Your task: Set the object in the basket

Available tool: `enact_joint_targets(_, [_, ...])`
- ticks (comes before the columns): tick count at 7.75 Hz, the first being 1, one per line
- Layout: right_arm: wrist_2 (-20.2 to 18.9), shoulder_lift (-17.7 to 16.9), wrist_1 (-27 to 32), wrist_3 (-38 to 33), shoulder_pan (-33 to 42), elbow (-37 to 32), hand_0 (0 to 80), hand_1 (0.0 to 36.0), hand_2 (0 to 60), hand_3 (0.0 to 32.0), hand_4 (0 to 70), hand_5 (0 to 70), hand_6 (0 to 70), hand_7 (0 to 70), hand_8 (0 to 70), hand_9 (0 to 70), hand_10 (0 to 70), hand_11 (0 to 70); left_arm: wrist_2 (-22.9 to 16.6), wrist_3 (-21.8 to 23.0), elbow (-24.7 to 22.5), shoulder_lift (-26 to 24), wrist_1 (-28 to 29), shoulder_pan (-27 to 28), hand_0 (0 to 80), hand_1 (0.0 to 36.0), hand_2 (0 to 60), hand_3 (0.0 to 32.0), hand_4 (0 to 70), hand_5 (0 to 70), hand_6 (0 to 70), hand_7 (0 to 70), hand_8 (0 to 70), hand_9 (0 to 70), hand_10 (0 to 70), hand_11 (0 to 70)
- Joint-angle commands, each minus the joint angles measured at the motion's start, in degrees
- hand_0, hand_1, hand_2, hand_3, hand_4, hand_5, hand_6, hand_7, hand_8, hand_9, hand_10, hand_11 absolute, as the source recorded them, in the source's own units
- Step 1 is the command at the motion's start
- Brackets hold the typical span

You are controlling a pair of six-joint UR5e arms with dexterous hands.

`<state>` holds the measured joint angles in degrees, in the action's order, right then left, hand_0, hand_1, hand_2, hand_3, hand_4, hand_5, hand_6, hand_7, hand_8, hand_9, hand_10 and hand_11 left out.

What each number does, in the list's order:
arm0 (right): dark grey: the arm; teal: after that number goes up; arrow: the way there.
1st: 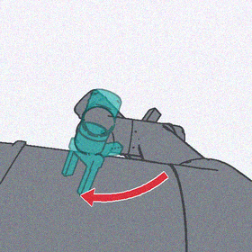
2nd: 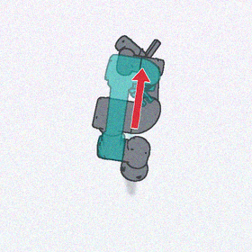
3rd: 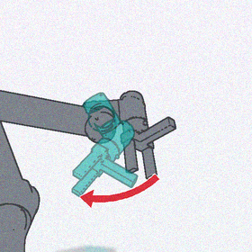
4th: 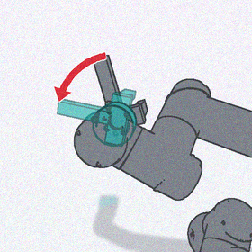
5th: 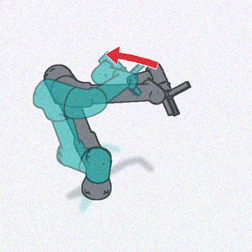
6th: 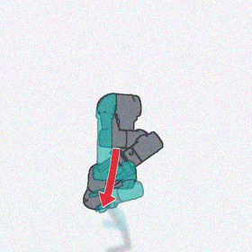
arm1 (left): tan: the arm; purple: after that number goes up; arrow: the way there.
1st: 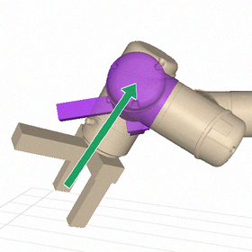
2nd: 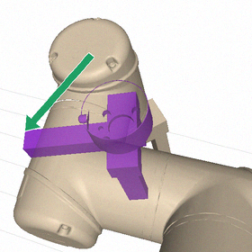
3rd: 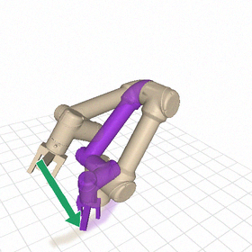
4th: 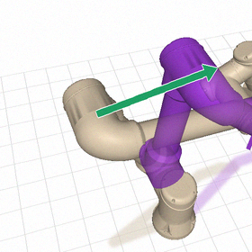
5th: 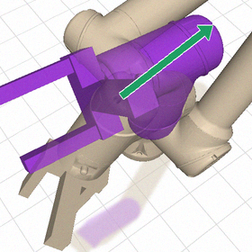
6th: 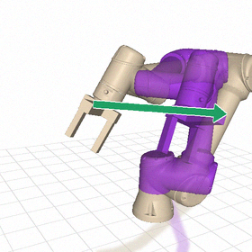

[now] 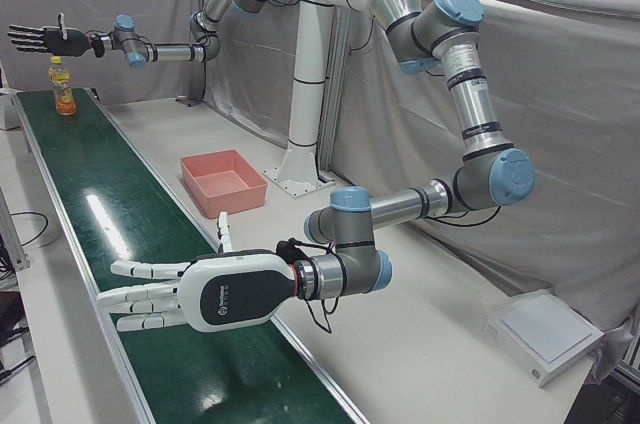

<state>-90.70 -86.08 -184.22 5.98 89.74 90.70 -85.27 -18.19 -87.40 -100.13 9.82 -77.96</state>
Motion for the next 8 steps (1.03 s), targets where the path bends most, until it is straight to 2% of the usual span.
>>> enact_joint_targets(1, [0.0, -0.05, 0.0, 0.0, 0.0, 0.0, 0.0, 0.0, 0.0, 0.0, 0.0, 0.0, 0.0, 0.0, 0.0, 0.0, 0.0, 0.0, -0.07, 0.0, -0.14, -0.07, -0.06, 0.0, 46.5, 2.5, 0.0, 0.0, 16.5, 13.5, 0.0, 0.0, 8.3, 11.6, 5.3, 8.1])
enact_joint_targets(8, [0.0, 0.04, 0.0, 0.0, 0.0, 0.0, 0.0, 0.0, 0.0, 0.0, 0.0, 0.0, 0.0, 0.0, 0.0, 0.0, 0.0, 0.0, -0.07, 0.0, -0.22, -0.07, -0.06, -0.09, 46.7, 2.6, 0.0, 0.0, 17.1, 12.3, 0.0, 0.0, 8.4, 11.8, 5.8, 8.9])
